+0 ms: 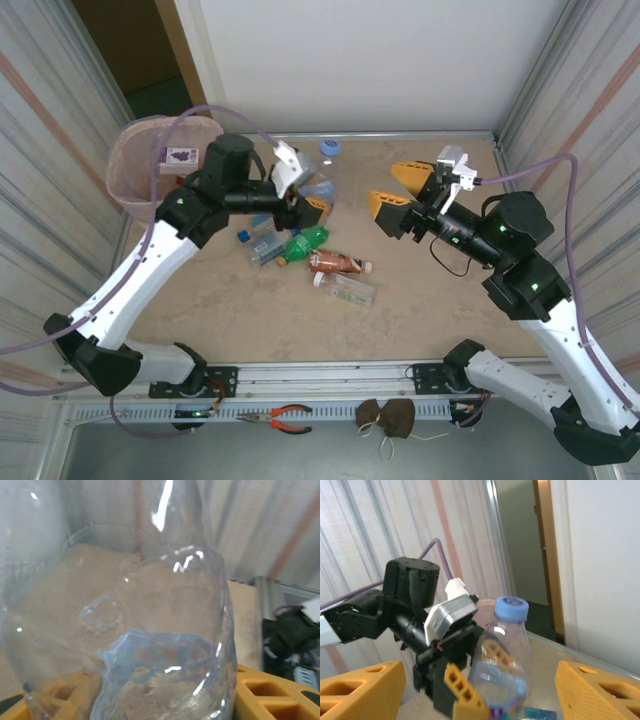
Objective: Put the plastic bottles in the bin
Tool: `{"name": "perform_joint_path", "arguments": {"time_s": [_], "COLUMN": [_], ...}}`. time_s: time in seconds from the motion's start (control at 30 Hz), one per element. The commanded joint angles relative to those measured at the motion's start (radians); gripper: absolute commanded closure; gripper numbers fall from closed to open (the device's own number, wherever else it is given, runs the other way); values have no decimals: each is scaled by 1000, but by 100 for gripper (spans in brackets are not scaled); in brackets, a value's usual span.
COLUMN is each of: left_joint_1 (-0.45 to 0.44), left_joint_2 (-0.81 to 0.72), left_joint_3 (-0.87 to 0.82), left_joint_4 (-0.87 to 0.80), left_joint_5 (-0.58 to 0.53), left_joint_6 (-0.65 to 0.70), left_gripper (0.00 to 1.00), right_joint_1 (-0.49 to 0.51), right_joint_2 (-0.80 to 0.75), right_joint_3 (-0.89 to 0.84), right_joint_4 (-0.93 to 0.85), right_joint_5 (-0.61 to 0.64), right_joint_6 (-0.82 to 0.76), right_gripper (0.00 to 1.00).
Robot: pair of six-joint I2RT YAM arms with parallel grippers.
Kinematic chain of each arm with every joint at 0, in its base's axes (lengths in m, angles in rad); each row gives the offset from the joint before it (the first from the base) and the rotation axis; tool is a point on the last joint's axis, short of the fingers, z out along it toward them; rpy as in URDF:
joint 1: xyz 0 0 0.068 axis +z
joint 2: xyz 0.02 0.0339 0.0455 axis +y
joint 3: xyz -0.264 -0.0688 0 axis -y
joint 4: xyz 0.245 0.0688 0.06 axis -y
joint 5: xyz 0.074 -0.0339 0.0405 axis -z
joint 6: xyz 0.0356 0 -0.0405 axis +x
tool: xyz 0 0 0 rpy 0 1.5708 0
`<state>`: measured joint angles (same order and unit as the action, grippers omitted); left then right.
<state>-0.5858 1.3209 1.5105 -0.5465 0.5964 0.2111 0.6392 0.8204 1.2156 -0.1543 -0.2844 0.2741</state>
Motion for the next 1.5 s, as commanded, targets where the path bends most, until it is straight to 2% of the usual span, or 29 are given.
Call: {"name": "perform_joint_path", "arguments": {"time_s": [0.0, 0.3, 0.5, 0.87, 1.07, 1.17, 1.27, 1.47], "left_joint_1": [95, 455, 616, 653, 670, 670, 670, 671], "left_joint_2": [-41, 6, 102, 313, 388, 394, 377, 349], "left_joint_3": [66, 208, 320, 460, 472, 475, 480, 517], "left_joint_4": [-105, -313, -448, -614, -652, -662, -664, -664], "left_joint_5": [-114, -116, -115, -213, -201, -193, -198, -217], "left_joint_6": [-68, -177, -181, -118, -98, -95, -95, -99], "left_gripper": [46, 47, 47, 43, 39, 35, 26, 19], "right_joint_1": [-10, -21, -29, -38, -44, -46, -47, -48], "right_joint_2": [-15, 9, 22, 31, 29, 28, 25, 20], "right_joint_3": [29, 31, 36, 36, 33, 30, 29, 31], "right_joint_4": [-33, -42, -44, -45, -50, -52, -51, -54], "right_joint_5": [57, 52, 41, 34, 36, 35, 36, 35], "right_joint_6": [-42, -44, -46, -44, -42, -42, -41, -41], "right_gripper": [22, 22, 22, 22, 22, 22, 22, 22]}}
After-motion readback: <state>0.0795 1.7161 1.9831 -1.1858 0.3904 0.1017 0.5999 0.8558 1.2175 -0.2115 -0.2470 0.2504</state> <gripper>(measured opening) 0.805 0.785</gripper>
